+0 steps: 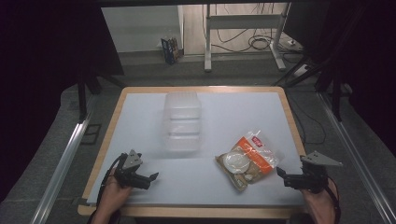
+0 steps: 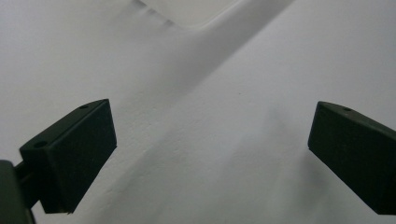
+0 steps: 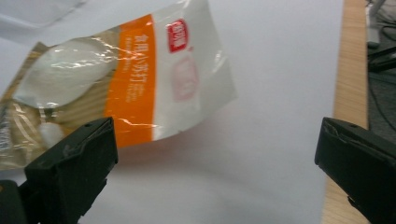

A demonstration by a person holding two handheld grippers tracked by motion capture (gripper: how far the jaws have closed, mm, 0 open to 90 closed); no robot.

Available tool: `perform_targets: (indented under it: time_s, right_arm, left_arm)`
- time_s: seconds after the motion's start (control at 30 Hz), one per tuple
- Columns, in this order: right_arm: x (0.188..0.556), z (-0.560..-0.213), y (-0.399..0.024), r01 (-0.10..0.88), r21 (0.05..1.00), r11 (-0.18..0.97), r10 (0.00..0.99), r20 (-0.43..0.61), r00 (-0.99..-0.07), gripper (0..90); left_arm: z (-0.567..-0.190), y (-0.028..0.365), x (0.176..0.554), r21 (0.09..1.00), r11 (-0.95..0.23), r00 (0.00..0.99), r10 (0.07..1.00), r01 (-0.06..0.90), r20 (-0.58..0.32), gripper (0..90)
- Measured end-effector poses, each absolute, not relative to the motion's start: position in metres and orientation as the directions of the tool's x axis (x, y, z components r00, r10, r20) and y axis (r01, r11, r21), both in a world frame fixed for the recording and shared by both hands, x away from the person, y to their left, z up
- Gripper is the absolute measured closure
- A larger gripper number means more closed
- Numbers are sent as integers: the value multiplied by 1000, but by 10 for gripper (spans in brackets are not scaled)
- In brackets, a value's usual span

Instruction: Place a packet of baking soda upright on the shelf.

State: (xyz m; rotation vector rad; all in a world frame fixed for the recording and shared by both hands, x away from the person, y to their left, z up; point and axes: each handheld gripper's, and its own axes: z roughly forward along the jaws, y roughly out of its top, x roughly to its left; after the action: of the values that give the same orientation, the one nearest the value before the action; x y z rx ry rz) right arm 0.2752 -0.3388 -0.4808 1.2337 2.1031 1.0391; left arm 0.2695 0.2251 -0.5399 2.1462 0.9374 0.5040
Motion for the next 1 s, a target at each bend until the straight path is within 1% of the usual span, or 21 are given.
perform_targets:
  time_s: [0.2, 0.23, 0.33, 0.37, 0.4, 0.43, 0.47, 0.5, 0.53, 0.57, 0.63, 0.73, 0.8, 0.83, 0.87, 0.9, 1.0]
  right_arm:
    - [269, -473, -324, 516, 796, 315, 862, -12, -507, 0]
    - [266, -471, -317, 507, 795, 334, 850, -21, -527, 0]
    - [264, -469, -311, 496, 803, 331, 849, -24, -527, 1]
    - [264, -467, -309, 499, 802, 330, 847, -17, -532, 15]
    - [261, -465, -304, 496, 798, 342, 847, -33, -531, 100]
    - [261, -465, -304, 496, 798, 342, 847, -33, -531, 100]
    - [259, -463, -301, 492, 793, 359, 841, -47, -539, 205]
    - [259, -463, -301, 492, 793, 359, 841, -47, -539, 205]
    - [257, -463, -299, 475, 795, 376, 830, -62, -554, 312]
    - [257, -463, -299, 475, 795, 376, 830, -62, -554, 312]
    - [258, -465, -297, 480, 790, 383, 814, -42, -580, 416]
    - [261, -473, -292, 499, 762, 412, 770, 1, -638, 600]
    - [263, -479, -286, 514, 734, 444, 745, 16, -666, 687]
    - [264, -483, -279, 513, 711, 482, 717, 16, -696, 779]
    - [264, -483, -279, 513, 711, 482, 717, 16, -696, 779]
    - [264, -484, -275, 508, 703, 497, 699, 22, -714, 813]
    - [263, -487, -262, 494, 679, 544, 659, 19, -752, 872]
  left_arm:
    - [-540, 224, 269, 749, -472, 658, 750, 465, 64, 10]
    - [-540, 224, 269, 748, -473, 659, 749, 465, 64, 10]
    - [-540, 224, 269, 748, -474, 660, 749, 465, 64, 10]
    - [-540, 224, 269, 748, -474, 660, 748, 464, 64, 10]
    - [-540, 223, 269, 748, -475, 660, 748, 464, 66, 10]
    - [-540, 223, 269, 748, -475, 660, 748, 464, 66, 10]
    - [-540, 223, 269, 748, -475, 660, 748, 464, 66, 10]
    - [-540, 223, 269, 748, -475, 660, 748, 463, 67, 10]
    - [-540, 223, 269, 749, -476, 660, 748, 461, 69, 11]
    - [-540, 223, 269, 749, -476, 660, 748, 461, 69, 11]
    - [-540, 223, 269, 749, -476, 659, 749, 461, 70, 11]
    - [-540, 223, 269, 749, -477, 660, 748, 460, 71, 12]
    - [-540, 223, 269, 749, -478, 660, 748, 459, 73, 12]
    - [-540, 223, 269, 748, -479, 660, 748, 459, 73, 12]
    - [-540, 223, 269, 747, -480, 660, 747, 460, 74, 12]
    - [-540, 223, 269, 747, -481, 661, 747, 459, 75, 12]
    - [-540, 222, 269, 745, -484, 660, 747, 459, 78, 12]
